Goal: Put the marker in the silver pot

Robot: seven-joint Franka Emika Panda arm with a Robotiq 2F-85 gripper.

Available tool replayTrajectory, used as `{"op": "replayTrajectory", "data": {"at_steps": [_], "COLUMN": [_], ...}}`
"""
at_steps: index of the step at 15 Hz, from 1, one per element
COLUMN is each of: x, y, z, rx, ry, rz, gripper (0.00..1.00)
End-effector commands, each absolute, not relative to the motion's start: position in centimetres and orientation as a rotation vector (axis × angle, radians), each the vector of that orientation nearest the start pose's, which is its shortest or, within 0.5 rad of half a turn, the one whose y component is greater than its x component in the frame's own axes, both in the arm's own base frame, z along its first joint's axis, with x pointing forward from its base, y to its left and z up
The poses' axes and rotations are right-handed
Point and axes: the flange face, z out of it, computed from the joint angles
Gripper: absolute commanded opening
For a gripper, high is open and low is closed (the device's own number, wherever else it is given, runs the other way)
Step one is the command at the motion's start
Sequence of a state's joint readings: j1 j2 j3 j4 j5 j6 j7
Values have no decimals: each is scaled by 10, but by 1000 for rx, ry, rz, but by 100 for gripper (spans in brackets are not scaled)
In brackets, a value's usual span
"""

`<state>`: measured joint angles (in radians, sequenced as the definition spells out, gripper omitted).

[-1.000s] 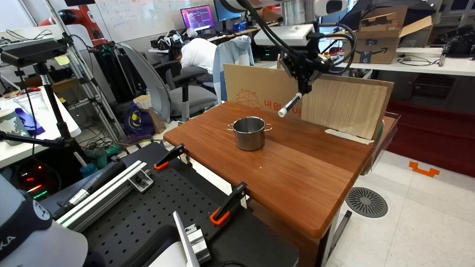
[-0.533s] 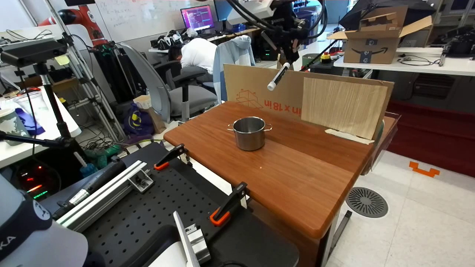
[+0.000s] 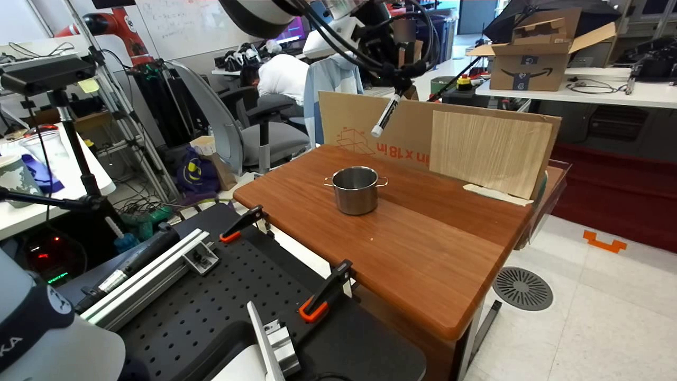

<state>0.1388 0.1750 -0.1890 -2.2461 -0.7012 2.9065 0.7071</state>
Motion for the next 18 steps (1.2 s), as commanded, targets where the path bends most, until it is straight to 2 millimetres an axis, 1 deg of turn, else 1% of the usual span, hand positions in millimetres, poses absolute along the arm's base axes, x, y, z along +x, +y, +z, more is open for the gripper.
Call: {"op": "replayTrajectory", "data": {"at_steps": [1, 7, 10, 14, 18], "x": [555, 536, 522, 507, 497], "y": [22, 47, 57, 66, 67], "z": [332, 313, 302, 296, 292], "rx": [-3161, -3133, -3132, -3135, -3141], "ry": [202, 247, 254, 242, 226], "rz": [-967, -985, -977, -1011, -1074], "gripper": [5, 5, 5, 5, 5]}}
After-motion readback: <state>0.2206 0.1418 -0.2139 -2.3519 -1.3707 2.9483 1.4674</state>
